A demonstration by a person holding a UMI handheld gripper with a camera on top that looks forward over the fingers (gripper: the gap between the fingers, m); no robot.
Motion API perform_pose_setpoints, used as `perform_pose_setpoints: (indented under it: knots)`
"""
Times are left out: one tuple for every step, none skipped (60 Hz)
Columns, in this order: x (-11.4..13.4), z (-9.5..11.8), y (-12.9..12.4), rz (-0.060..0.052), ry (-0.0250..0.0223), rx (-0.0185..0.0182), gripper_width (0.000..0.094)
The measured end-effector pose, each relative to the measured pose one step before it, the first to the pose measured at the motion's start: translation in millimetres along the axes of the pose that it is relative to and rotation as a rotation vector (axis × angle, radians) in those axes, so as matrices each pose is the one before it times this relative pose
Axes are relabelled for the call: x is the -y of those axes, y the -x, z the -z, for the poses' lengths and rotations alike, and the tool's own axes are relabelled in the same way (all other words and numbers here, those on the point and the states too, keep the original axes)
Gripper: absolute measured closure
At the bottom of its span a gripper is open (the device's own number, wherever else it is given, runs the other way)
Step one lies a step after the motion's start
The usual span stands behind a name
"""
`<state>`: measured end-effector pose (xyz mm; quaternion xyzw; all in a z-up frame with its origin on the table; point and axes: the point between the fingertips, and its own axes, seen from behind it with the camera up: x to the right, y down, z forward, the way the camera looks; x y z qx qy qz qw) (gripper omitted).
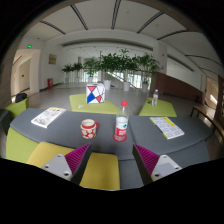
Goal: Pour water
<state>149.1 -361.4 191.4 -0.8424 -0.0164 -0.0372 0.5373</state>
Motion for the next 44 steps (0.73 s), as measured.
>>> perform_pose_setpoints:
  knots:
    - [-0.33, 8.41, 1.74, 0.0005, -0.00134, -0.00166, 0.0081]
    - [-0.51, 8.12, 2.09, 0.0013, -0.00045, 0.00012, 0.0083]
    - [-0.91, 7.36, 2.43, 0.0031, 0.00059, 0.00218, 0.0081]
    - [-0.50, 7.62, 2.66, 0.0039, 0.00056, 0.00376, 0.0083]
    - [-0.13, 7.47, 2.65, 0.0038, -0.00093, 0.00331, 0.0083]
    - [0.13, 7.53, 2.30, 0.0024, -0.00264, 0.00191, 0.0084]
    - [0.29, 7.07, 1.81, 0.0003, -0.00390, 0.00102, 0.0085]
    - [0.22, 6.58, 1.90, -0.0002, -0.00368, 0.00122, 0.0085]
    - [-0.77, 5.07, 0.85, -0.0008, -0.00387, 0.00152, 0.0085]
    - [1.45, 7.13, 2.33, 0.0013, -0.00230, 0.00109, 0.0082]
    - [-0.09, 6.28, 2.51, 0.0022, -0.00210, 0.00270, 0.0083]
    - [0.21, 4.54, 2.17, 0.0034, -0.00064, 0.00399, 0.0085]
    - [-0.22, 5.12, 2.49, 0.0050, 0.00007, 0.00480, 0.0084]
    - [0.03, 4.69, 2.07, 0.0052, -0.00105, 0.00407, 0.0085]
    - [0.02, 4.41, 1.55, 0.0036, -0.00175, 0.00157, 0.0086]
    - [-0.90, 4.12, 0.93, 0.0006, -0.00162, -0.00082, 0.0081]
    - [-0.24, 3.86, 0.46, -0.0008, 0.00010, -0.00201, 0.0081]
    - [-0.18, 3.75, 0.81, -0.0013, 0.00051, -0.00112, 0.0082]
    - [-0.17, 3.44, 0.89, -0.0017, 0.00009, -0.00028, 0.0082]
    - [0.12, 3.06, 0.74, -0.0025, -0.00070, -0.00011, 0.0083]
    - [0.20, 2.92, 0.57, -0.0042, -0.00118, -0.00033, 0.0084]
    - [0.56, 2.97, 0.33, -0.0059, -0.00158, -0.00096, 0.0077]
    - [0.35, 2.78, 0.27, -0.0065, -0.00138, -0.00053, 0.0080]
    - [0.00, 2.69, 0.29, -0.0067, 0.00041, -0.00031, 0.0083]
    - [-0.23, 2.33, -0.03, -0.0069, 0.00233, -0.00054, 0.0085]
    - [-0.60, 2.16, -0.13, -0.0064, 0.00278, -0.00112, 0.0083]
    - [-0.50, 2.13, -0.29, -0.0058, 0.00196, -0.00220, 0.0081]
    - [-0.26, 2.15, -0.66, -0.0045, 0.00045, -0.00349, 0.0084]
    - [-0.04, 1.84, -0.90, -0.0031, -0.00057, -0.00301, 0.0086]
    - [-0.18, 1.91, -0.53, -0.0016, -0.00085, -0.00242, 0.0081]
    - [-0.10, 1.82, -0.23, -0.0011, -0.00072, -0.00165, 0.0080]
    - [-0.19, 1.83, -0.27, -0.0016, -0.00045, -0.00133, 0.0084]
    - [-0.63, 1.57, -0.24, -0.0024, 0.00056, -0.00032, 0.0085]
    - [-0.35, 1.28, -0.09, -0.0040, 0.00031, 0.00043, 0.0084]
    - [-0.16, 1.09, 0.07, -0.0033, -0.00069, 0.00032, 0.0085]
    - [-0.37, 1.09, 0.10, -0.0016, 0.00056, -0.00096, 0.0083]
    - [-1.19, 0.01, -0.92, -0.0004, 0.00062, -0.00098, 0.0081]
    - [-0.40, 0.75, -0.20, -0.0020, 0.00080, -0.00146, 0.0085]
    - [-0.25, 0.19, 0.16, -0.0029, 0.00161, 0.00010, 0.0083]
    - [-0.34, 0.35, 0.23, -0.0029, 0.00267, 0.00182, 0.0085]
    - [-0.74, 0.31, 0.37, -0.0025, 0.00402, 0.00264, 0.0085]
    - [-0.84, -0.07, 0.44, -0.0021, 0.00410, 0.00293, 0.0085]
    - [-0.84, 0.12, 0.46, -0.0012, 0.00331, 0.00285, 0.0088]
    - [-1.17, 1.73, 0.67, -0.0012, 0.00332, 0.00303, 0.0081]
